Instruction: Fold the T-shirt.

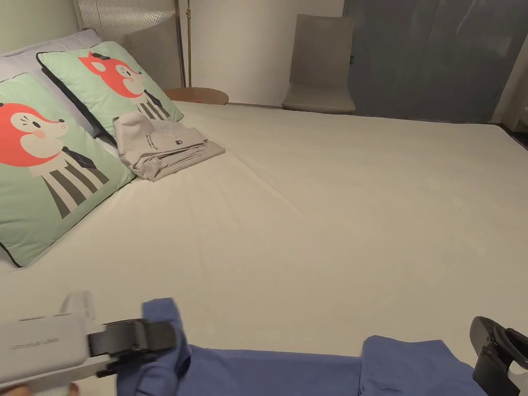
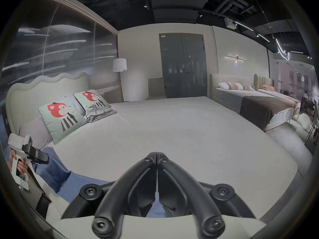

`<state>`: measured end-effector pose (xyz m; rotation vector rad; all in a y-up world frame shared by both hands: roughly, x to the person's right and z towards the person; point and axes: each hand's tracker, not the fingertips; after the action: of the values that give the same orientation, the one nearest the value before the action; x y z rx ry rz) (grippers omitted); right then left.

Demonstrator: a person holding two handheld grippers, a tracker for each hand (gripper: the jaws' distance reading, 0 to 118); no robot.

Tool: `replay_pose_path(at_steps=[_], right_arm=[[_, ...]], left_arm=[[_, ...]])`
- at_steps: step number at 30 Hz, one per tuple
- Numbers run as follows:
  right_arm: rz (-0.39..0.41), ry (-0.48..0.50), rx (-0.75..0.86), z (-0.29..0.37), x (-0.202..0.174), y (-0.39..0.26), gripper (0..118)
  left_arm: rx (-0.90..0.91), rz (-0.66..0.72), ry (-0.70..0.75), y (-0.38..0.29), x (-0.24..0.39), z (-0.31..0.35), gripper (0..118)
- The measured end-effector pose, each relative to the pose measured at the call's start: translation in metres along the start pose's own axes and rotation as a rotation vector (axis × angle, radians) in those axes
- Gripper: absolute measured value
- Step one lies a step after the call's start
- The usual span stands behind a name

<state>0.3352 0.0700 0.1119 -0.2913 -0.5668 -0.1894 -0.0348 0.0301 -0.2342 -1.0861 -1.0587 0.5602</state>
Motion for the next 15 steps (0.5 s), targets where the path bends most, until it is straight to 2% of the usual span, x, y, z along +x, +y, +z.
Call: replay_pose_path(at_steps=[3,12,13,14,15], right_arm=[[-0.013,-0.013,0.014,0.007,0.009,0.0,1],[-0.057,-0.077,0.037,0.026,0.044,-0.001,1],[-0.062,-0.082,0.039,0.028,0.047,-0.001,1],[-0.067,-0.088,0.041,0.029,0.05,-0.002,1],[-0.071,-0.091,0.043,0.03,0.052,-0.002,1]], left_arm=[[-0.088,-0.079,0.017,-0.013,0.025,-0.052,6],[-0.235,-0.112,0.126,-0.064,0.046,-0.179,6],[-0.236,-0.133,0.158,-0.069,0.046,-0.188,10],[-0.223,-0.152,0.216,-0.074,0.049,-0.194,20],[-0.202,-0.16,0.263,-0.077,0.049,-0.198,35]])
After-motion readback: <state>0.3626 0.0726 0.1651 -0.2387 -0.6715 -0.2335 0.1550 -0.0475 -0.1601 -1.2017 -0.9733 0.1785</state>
